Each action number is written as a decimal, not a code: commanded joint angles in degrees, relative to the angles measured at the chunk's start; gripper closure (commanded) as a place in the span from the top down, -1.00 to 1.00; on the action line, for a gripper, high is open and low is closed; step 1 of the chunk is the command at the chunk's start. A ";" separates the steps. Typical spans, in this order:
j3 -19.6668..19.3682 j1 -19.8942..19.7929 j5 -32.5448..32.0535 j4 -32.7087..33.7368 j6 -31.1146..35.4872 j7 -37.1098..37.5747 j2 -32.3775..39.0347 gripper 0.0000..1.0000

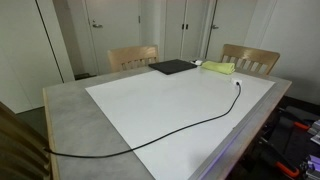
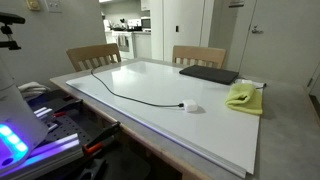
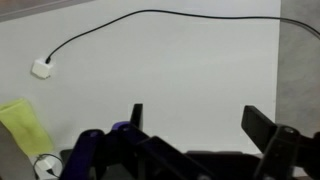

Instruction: Put the cable in a circle

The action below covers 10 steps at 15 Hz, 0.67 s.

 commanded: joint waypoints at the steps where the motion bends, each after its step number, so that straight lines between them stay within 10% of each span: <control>1: 1.87 2.08 -2.82 9.43 1.50 -2.41 12.73 1.00; 10: 2.07 10.12 -5.05 29.32 1.86 -12.71 36.55 1.00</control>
